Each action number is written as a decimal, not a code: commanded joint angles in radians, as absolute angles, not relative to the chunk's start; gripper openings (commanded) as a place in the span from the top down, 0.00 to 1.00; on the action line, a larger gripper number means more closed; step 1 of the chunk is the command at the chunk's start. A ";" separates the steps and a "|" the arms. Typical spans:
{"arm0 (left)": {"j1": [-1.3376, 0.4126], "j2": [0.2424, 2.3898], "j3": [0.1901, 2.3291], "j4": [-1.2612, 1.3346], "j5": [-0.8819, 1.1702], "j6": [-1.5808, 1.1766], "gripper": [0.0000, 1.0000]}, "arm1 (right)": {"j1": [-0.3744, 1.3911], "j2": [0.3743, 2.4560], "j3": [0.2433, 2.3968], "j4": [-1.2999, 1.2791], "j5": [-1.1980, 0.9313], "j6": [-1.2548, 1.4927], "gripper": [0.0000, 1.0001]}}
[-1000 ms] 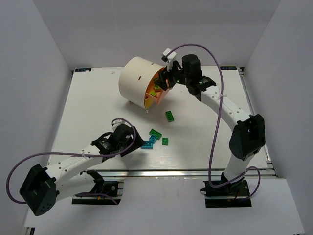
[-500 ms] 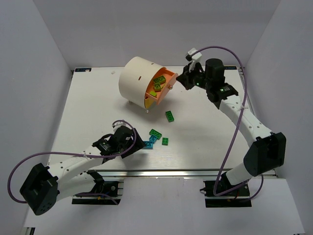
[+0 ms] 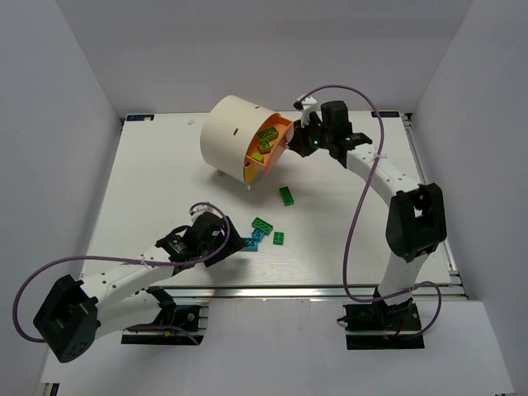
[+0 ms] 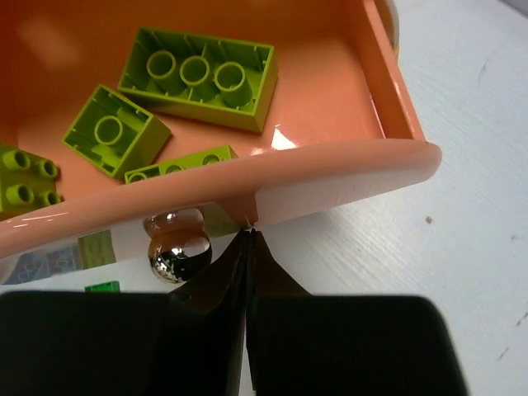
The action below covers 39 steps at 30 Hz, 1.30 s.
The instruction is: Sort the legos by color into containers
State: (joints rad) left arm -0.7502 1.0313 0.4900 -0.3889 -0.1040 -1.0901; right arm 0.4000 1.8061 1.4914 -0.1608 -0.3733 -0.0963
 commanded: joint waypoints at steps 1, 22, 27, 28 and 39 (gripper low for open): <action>-0.755 0.996 0.485 -0.393 -0.110 -1.097 0.09 | 0.407 1.835 1.597 -0.130 -0.419 -0.084 1.00; -0.755 1.000 0.495 -0.416 -0.120 -1.097 0.08 | 0.420 2.052 1.807 -0.054 -0.733 0.028 0.66; -0.755 1.002 0.497 -0.417 -0.120 -1.098 0.08 | 0.416 2.042 1.778 -0.063 -0.719 0.012 0.65; -0.755 1.003 0.495 -0.417 -0.121 -1.097 0.08 | 0.413 2.040 1.770 -0.072 -0.724 0.005 0.65; -0.755 1.022 0.502 -0.413 -0.117 -1.091 0.08 | 0.417 2.029 1.692 -0.112 -0.738 -0.069 0.55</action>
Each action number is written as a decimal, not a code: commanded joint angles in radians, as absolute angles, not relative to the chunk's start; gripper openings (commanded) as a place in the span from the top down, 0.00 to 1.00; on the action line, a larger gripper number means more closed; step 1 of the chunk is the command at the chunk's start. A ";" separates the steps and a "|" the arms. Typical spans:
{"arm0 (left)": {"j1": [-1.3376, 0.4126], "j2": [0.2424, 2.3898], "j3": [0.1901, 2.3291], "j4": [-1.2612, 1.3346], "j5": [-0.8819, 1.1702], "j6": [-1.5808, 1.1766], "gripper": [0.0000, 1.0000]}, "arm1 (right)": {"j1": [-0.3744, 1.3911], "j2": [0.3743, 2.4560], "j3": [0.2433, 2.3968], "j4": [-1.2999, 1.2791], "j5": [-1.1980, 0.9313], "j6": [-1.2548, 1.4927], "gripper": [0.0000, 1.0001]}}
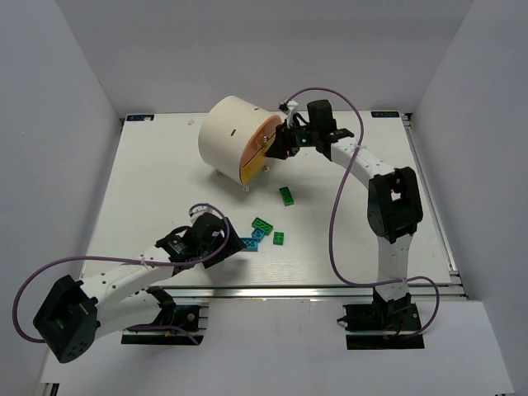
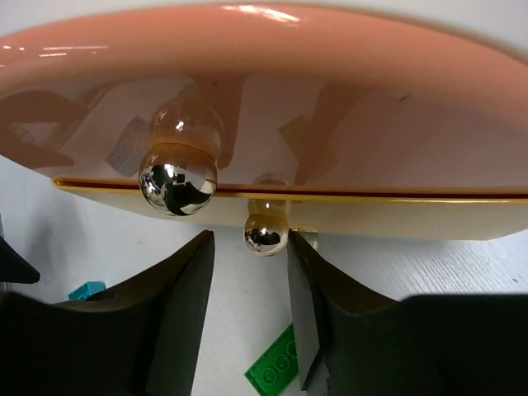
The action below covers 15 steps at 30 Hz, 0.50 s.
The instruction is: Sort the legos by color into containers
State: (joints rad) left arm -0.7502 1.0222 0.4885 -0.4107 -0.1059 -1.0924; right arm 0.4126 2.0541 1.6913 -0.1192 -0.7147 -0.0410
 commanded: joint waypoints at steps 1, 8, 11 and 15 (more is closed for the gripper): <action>-0.755 1.020 0.502 -0.411 -0.115 -1.091 0.08 | 0.419 2.032 1.692 -0.113 -0.732 -0.072 0.53; -0.755 1.026 0.505 -0.416 -0.118 -1.091 0.08 | 0.420 2.068 1.718 -0.118 -0.709 -0.075 0.43; -0.755 1.034 0.511 -0.413 -0.117 -1.089 0.08 | 0.423 2.079 1.726 -0.121 -0.689 -0.075 0.42; -0.755 1.048 0.523 -0.413 -0.115 -1.086 0.08 | 0.426 2.092 1.724 -0.118 -0.672 -0.075 0.42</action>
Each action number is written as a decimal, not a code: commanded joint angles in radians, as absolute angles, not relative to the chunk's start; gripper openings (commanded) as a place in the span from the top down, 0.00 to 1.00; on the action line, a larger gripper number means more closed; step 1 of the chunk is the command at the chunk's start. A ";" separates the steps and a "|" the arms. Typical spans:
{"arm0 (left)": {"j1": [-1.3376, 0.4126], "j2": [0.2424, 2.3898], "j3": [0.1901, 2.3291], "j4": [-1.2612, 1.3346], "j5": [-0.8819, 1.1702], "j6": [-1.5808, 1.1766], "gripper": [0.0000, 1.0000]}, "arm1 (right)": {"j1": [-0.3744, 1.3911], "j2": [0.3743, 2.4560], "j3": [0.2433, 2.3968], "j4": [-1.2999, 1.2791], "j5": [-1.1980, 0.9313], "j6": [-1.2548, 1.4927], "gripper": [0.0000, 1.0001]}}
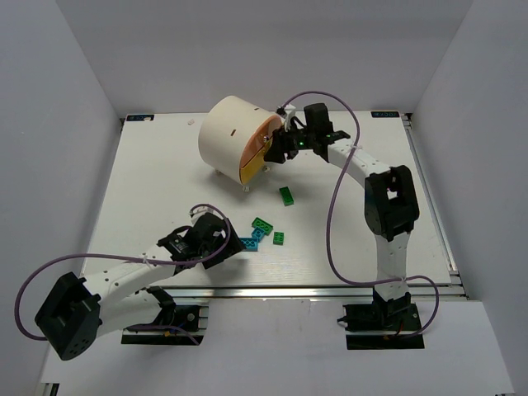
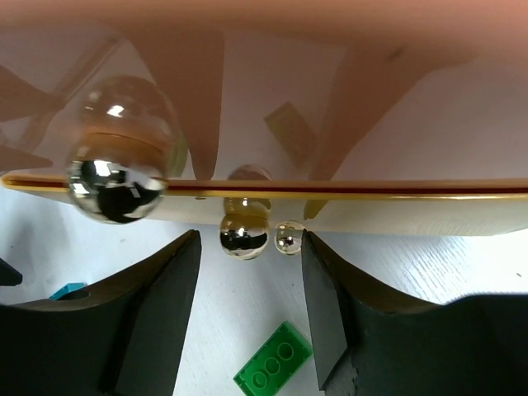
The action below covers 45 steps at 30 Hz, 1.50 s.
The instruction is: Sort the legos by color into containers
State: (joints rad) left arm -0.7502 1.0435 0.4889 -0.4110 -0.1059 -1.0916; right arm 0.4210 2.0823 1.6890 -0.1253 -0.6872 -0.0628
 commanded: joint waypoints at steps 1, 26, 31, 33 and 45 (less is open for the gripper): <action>-0.755 1.052 0.528 -0.413 -0.115 -1.088 0.08 | 0.428 2.092 1.723 -0.115 -0.670 -0.072 0.43; -0.755 1.285 0.641 -0.305 -0.094 -1.023 0.08 | 0.387 1.852 1.347 0.038 -0.661 -0.078 0.78; -0.755 1.357 0.716 -0.334 -0.104 -0.942 0.08 | 0.377 1.796 1.275 0.035 -0.661 -0.104 0.77; -0.755 1.376 0.733 -0.344 -0.117 -0.904 0.08 | 0.371 1.790 1.261 0.031 -0.666 -0.107 0.74; -0.764 1.486 0.851 -0.457 -0.152 -0.696 0.08 | 0.365 1.772 1.252 0.002 -0.686 -0.123 0.40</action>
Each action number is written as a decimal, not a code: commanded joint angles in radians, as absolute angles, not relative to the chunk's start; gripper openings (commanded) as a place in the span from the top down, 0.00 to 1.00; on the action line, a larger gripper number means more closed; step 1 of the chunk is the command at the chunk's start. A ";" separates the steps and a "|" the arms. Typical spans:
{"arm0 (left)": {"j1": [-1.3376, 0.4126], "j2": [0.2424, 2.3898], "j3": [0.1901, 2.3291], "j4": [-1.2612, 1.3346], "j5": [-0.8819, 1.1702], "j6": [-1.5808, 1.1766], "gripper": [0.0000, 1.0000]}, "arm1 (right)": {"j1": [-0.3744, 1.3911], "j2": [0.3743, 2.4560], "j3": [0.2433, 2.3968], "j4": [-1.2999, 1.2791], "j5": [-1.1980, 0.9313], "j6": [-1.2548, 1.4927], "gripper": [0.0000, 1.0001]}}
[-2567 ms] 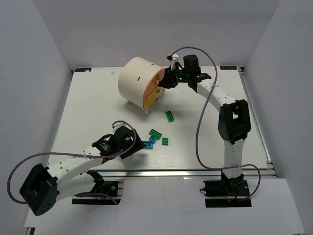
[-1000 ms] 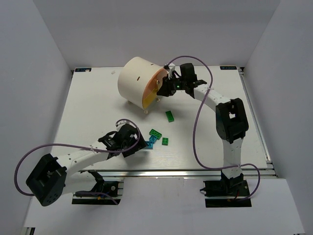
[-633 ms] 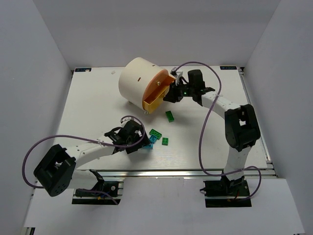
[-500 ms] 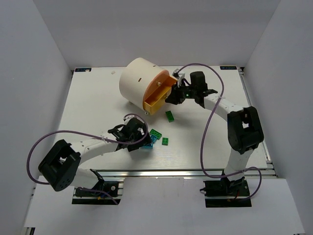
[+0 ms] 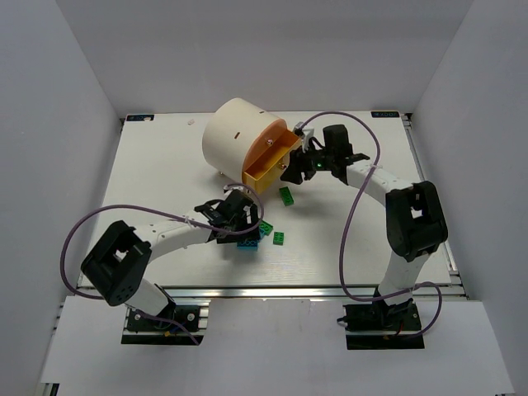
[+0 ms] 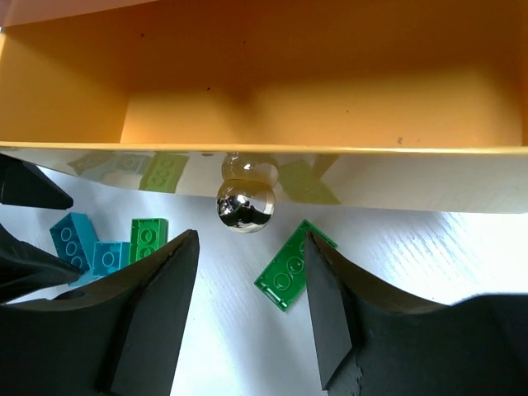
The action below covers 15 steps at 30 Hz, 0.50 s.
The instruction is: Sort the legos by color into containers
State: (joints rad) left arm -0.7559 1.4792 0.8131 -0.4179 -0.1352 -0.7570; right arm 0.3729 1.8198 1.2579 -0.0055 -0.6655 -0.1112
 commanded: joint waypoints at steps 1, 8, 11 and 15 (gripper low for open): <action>-0.775 1.500 0.854 -0.462 -0.158 -0.698 0.08 | 0.365 1.766 1.250 0.002 -0.686 -0.121 0.40; -0.813 1.529 0.861 -0.454 -0.176 -0.706 0.08 | 0.351 1.732 1.229 0.002 -0.686 -0.109 0.38; -0.833 1.566 0.873 -0.471 -0.210 -0.725 0.10 | 0.345 1.717 1.220 -0.024 -0.689 -0.107 0.38; -0.845 1.608 0.900 -0.520 -0.299 -0.768 0.13 | 0.336 1.694 1.210 -0.029 -0.696 -0.106 0.38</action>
State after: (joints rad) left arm -0.8345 1.5860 0.8742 -0.4740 -0.2199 -0.7364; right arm 0.3454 1.7454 1.2263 -0.0227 -0.6693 -0.1085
